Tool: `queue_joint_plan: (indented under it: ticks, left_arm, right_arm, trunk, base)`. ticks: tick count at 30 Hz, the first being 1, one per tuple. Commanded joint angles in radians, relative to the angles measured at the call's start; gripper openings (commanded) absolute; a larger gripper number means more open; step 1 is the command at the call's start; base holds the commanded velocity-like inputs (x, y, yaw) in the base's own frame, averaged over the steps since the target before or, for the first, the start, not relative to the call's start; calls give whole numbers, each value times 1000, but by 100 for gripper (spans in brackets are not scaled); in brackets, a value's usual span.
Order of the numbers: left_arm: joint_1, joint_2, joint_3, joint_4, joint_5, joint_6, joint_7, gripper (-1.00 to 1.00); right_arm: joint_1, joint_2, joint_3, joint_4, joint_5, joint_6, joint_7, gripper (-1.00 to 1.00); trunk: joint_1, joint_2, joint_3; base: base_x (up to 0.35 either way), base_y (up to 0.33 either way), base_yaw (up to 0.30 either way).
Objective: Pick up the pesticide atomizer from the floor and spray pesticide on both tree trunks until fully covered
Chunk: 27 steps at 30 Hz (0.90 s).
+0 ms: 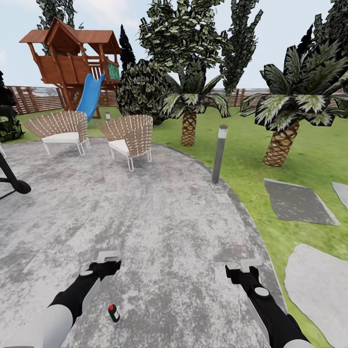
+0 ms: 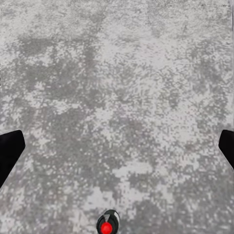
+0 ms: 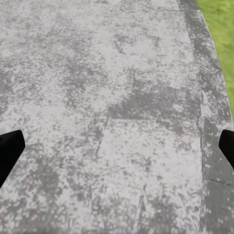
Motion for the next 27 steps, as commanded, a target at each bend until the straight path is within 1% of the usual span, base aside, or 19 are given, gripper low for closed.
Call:
queue_joint_plan:
  ticks: [1, 3, 4, 7, 9, 10, 11, 12, 13, 14, 19, 27]
  left_arm:
    - [0, 0, -1, -1, 6, -16, -1, 100]
    - [0, -2, 0, 30, 3, -75, 0, 100]
    - [0, -4, 1, 49, 1, -93, 0, 100]
    - [1, -4, 1, 60, 2, -118, 0, 100]
    - [7, -5, 1, 76, 0, -161, 0, 100]
    - [13, -6, 1, 93, -1, -205, 0, 100]
    - [16, -7, 0, 102, -1, -229, 0, 100]
    - [22, -8, 0, 123, -2, -293, 0, 100]
    - [26, -7, 0, 135, -2, -333, 0, 100]
    - [28, -5, -1, 140, -2, -349, 0, 100]
    - [32, 0, 0, 147, -3, -380, 0, 100]
    - [35, -1, -1, 148, -3, -382, 0, 100]
  right_arm:
    - [0, 0, -1, -1, 6, 4, -2, 100]
    - [0, 1, -1, -1, 6, 4, -2, 100]
    - [0, 0, -1, -1, 6, 4, -2, 100]
    - [0, 0, -1, -1, 6, 4, -3, 100]
    - [0, 1, -1, -1, 6, 4, -2, 100]
    - [0, 1, -1, -1, 6, 4, -2, 100]
    - [0, 1, -1, -1, 6, 4, -2, 100]
    - [0, 1, 0, -1, 6, 4, -2, 100]
    - [0, 1, -1, -1, 6, 4, -2, 100]
    - [0, 0, -1, -1, 6, 4, -2, 100]
    - [0, 0, -1, 0, 6, 4, -2, 100]
    - [0, 1, -1, -1, 6, 4, -2, 100]
  trunk:
    - [4, -8, -4]
    - [11, -22, -10]
    - [15, -29, -14]
    - [27, -50, -23]
    - [34, -64, -29]
    - [38, -71, -32]
    - [42, -78, -35]
    - [46, -85, -39]
    - [50, -92, -42]
    - [54, -99, -45]
    - [73, -134, -61]
    - [103, -190, -86]
  base:
    - [0, 0, 0]
    - [0, 0, 0]
    - [0, 0, 0]
    - [0, 0, 0]
    - [0, 0, 0]
    - [0, 0, 0]
    - [0, 0, 0]
    - [0, 0, 0]
    - [0, 0, 0]
    - [0, 0, 0]
    - [0, 0, 0]
    - [0, 0, 0]
